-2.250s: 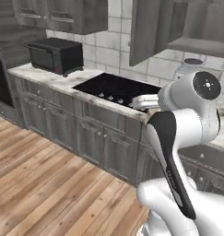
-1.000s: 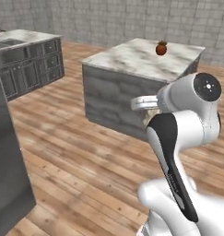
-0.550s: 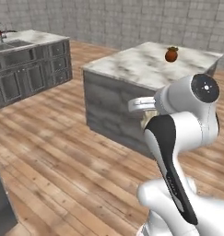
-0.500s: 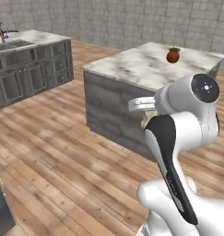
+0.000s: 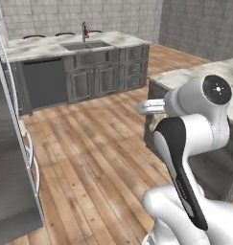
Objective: Get the candle and the beer from the cabinet and move them to the dining counter.
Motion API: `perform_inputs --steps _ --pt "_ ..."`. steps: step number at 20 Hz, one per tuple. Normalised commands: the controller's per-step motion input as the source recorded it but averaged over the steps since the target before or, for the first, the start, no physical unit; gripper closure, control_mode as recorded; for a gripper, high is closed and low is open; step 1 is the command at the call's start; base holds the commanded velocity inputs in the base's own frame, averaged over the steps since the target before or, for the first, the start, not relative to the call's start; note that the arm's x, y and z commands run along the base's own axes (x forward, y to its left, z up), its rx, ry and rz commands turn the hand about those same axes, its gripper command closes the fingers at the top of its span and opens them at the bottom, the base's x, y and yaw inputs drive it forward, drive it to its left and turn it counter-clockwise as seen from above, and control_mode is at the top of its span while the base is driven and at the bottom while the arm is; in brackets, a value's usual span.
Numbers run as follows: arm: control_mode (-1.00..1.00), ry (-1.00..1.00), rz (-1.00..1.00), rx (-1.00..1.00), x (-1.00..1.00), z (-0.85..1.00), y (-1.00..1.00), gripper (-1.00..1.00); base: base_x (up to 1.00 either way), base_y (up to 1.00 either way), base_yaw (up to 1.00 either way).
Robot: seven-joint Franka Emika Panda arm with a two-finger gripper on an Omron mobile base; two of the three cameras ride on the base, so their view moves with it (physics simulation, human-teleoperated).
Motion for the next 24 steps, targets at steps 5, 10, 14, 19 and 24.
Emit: perform_inputs --steps 5,10,14,19,24 --pt "1.00 0.00 0.00 0.00 0.00 0.00 0.00 1.00 1.00 -0.02 0.25" --pt "1.00 0.00 0.00 0.00 0.00 0.00 0.00 1.00 1.00 0.05 0.05" --pt "1.00 0.00 0.00 0.00 0.00 0.00 0.00 1.00 1.00 -0.04 0.01" --pt "1.00 0.00 0.00 0.00 0.00 0.00 0.00 1.00 1.00 -0.84 0.08" --pt "1.00 0.00 0.00 0.00 0.00 0.00 0.00 1.00 1.00 -0.77 0.05"
